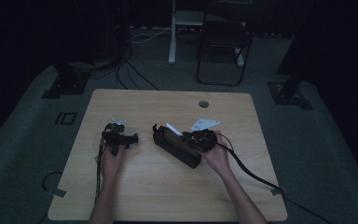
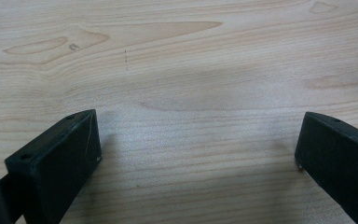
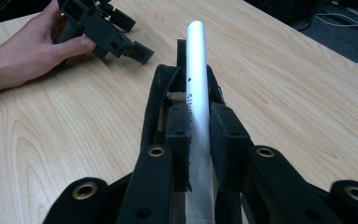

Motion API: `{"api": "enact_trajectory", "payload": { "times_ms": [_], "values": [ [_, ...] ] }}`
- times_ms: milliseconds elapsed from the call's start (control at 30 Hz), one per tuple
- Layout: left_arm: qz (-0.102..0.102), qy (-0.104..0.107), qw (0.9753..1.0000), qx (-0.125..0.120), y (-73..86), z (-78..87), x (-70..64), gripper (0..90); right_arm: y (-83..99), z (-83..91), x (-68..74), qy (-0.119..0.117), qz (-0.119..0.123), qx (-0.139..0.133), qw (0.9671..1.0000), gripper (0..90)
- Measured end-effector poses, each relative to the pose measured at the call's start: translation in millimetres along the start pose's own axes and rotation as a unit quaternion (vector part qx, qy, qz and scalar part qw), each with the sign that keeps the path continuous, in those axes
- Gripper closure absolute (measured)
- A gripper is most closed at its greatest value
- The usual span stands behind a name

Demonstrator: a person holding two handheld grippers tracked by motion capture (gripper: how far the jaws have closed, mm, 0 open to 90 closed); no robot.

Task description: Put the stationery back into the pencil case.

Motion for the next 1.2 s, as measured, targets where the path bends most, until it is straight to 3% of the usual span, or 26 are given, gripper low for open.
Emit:
{"api": "enact_trajectory", "payload": {
  "times_ms": [1200],
  "values": [
    [0.0,0.0,1.0,0.0,0.0,0.0,0.0,0.5,12.9,-29.2,2.9,-0.008,-0.009,0.036,0.9993,78.6]
  ]
}}
Point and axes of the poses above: each handheld gripper's, and its own axes: z roughly backward along the jaws, y roughly out of its underside, x roughly to its left, the point moved 4 cm from there along -z, roughly forward along the jaws, and after that the axes turned 10 degrees about y, right-handed, at the moved point
